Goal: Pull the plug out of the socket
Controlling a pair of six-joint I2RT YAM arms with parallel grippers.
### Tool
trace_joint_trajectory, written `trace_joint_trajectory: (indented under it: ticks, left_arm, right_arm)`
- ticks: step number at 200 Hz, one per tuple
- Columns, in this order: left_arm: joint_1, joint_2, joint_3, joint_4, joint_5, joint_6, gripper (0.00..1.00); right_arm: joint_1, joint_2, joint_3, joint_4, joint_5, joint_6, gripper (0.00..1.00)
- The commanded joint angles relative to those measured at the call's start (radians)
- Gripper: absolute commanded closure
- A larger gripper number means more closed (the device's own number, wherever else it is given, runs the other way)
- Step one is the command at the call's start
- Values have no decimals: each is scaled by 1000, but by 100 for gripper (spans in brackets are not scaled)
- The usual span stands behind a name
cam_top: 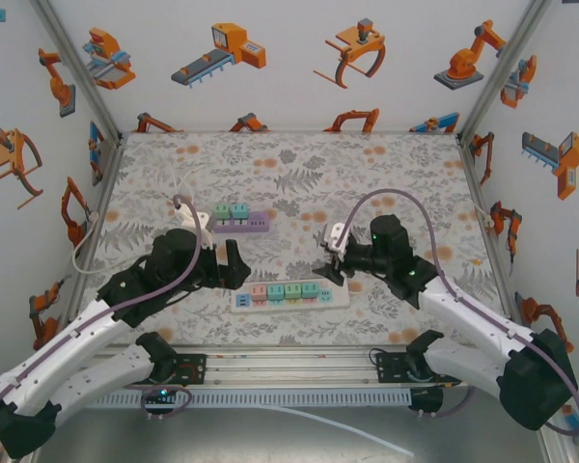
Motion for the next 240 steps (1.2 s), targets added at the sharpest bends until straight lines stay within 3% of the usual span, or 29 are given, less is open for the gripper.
trace_joint_trajectory:
  ticks: [1,52,89,167,240]
  left_arm:
    - [17,43,50,-149,-125,-35,3]
    - [63,79,20,-164,-107,-79,3]
    - [94,91,-49,-128,-74,-107,3]
    - [103,203,-117,-75,-37,-136,3]
    - [101,373,-156,-22,-11,-170,2]
  right_arm:
    - [31,41,17,-51,-115,-170,38]
    - [66,174,65,-184,-151,-225,38]
    - [83,235,77,-185,-123,-225,39]
    - [111,294,84,-167,-115,-225,62]
    - [114,291,83,-170,-114,-221,70]
